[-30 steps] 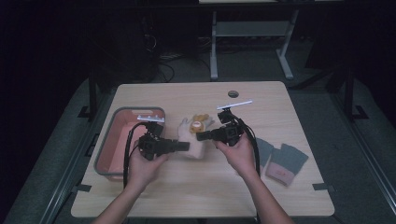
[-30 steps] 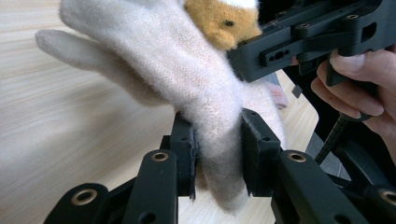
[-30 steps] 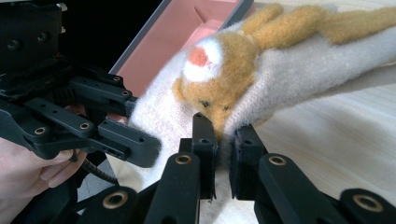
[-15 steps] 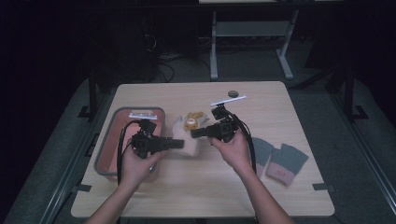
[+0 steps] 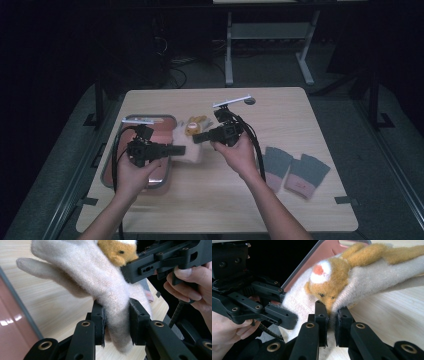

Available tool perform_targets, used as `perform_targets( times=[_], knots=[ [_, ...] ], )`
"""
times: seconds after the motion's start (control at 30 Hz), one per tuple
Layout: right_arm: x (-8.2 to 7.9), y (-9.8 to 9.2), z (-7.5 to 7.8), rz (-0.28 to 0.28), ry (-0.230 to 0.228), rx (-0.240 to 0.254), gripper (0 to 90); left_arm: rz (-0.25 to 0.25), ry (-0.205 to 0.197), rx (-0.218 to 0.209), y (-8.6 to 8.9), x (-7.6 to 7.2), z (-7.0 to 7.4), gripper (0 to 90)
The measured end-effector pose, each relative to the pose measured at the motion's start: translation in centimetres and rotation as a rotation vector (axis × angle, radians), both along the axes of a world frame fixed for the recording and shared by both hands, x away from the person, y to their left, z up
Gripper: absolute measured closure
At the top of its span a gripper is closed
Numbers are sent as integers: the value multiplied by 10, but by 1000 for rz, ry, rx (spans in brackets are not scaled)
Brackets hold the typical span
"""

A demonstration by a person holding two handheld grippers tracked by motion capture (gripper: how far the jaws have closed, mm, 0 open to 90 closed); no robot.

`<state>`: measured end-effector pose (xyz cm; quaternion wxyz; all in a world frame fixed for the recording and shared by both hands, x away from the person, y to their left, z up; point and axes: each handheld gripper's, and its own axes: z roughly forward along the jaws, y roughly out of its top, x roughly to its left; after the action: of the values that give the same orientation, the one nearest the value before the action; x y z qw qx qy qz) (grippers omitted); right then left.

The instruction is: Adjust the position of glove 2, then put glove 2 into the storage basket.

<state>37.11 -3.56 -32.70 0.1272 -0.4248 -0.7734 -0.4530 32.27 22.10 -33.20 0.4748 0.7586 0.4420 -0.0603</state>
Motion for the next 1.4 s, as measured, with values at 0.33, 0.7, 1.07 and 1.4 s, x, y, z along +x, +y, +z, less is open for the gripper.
perform_targets(
  times=[0.33,0.7,1.07,1.4],
  knots=[
    [9,17,9,30,-4,16,825,24,-16,-5,18,2,12,694],
    [15,40,15,59,-9,32,824,53,-17,-14,41,1,18,695],
    [22,60,13,86,8,64,823,46,9,-57,67,2,16,721],
    [27,83,9,112,23,95,823,44,39,-99,94,6,11,729]
  ],
)
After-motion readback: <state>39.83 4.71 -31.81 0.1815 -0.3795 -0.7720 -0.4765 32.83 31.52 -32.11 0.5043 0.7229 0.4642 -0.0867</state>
